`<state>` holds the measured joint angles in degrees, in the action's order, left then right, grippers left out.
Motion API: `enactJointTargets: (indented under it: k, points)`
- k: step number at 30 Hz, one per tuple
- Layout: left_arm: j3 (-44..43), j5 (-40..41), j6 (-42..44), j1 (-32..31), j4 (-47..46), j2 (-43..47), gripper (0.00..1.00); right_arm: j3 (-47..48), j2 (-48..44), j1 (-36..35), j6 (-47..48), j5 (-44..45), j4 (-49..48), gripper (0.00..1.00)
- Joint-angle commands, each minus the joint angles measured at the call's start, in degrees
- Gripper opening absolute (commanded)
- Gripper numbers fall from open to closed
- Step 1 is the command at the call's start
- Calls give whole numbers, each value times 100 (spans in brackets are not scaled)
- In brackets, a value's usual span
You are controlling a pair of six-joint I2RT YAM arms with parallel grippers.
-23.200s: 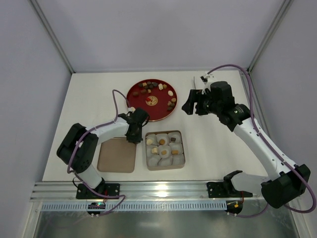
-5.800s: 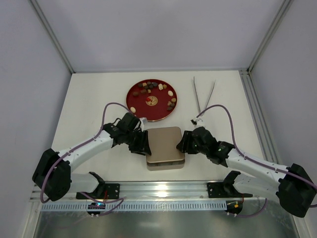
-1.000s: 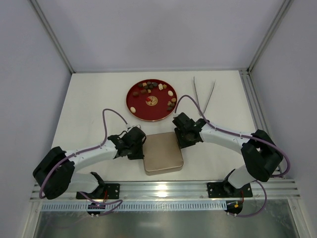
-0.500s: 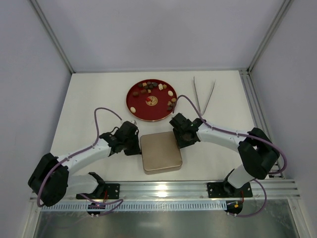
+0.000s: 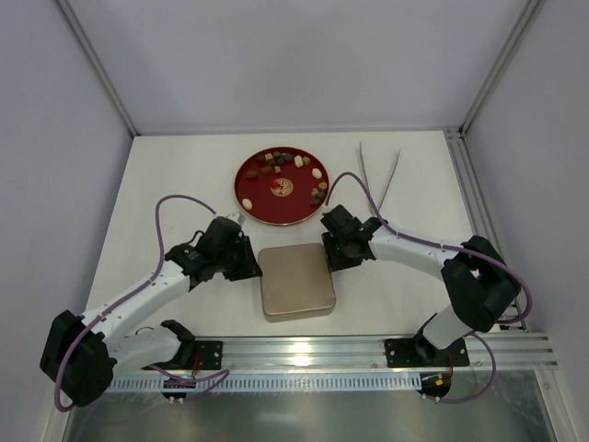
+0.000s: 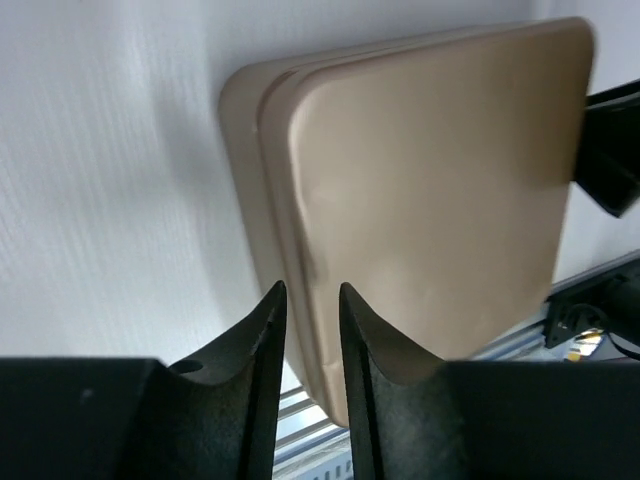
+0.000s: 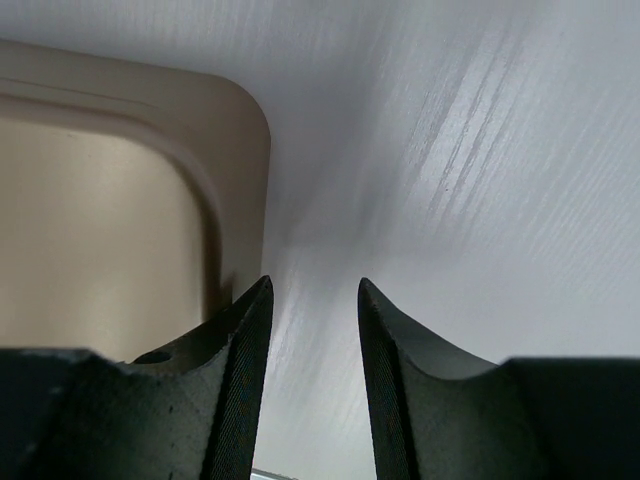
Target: Pack the chocolate
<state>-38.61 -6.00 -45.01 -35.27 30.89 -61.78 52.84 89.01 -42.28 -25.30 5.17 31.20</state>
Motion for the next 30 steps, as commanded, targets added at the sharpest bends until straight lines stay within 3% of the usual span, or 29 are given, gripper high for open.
enactJointTargets:
  k: [1, 8, 14, 21, 25, 30]
  points:
    - [-375, -235, 72, 20, 22, 228, 29, -107, -165, 88, -107, -350, -483, 42]
    - [-332, -393, 45, 20, 101, 236, 33, -81, -182, 115, -98, -447, -527, 42]
    - [-7, -631, 54, 11, -118, 17, 45, 33, -235, 106, -72, -420, -395, 42]
    - [336, -559, 28, 11, -364, -150, 47, 165, -139, 27, -45, -315, -290, 42]
    - [380, -595, 10, -6, -540, -317, 44, 253, -68, -61, -45, -227, -194, 42]
    - [494, -551, -51, -33, -655, -519, 34, 315, -86, -149, -80, -148, -149, 42]
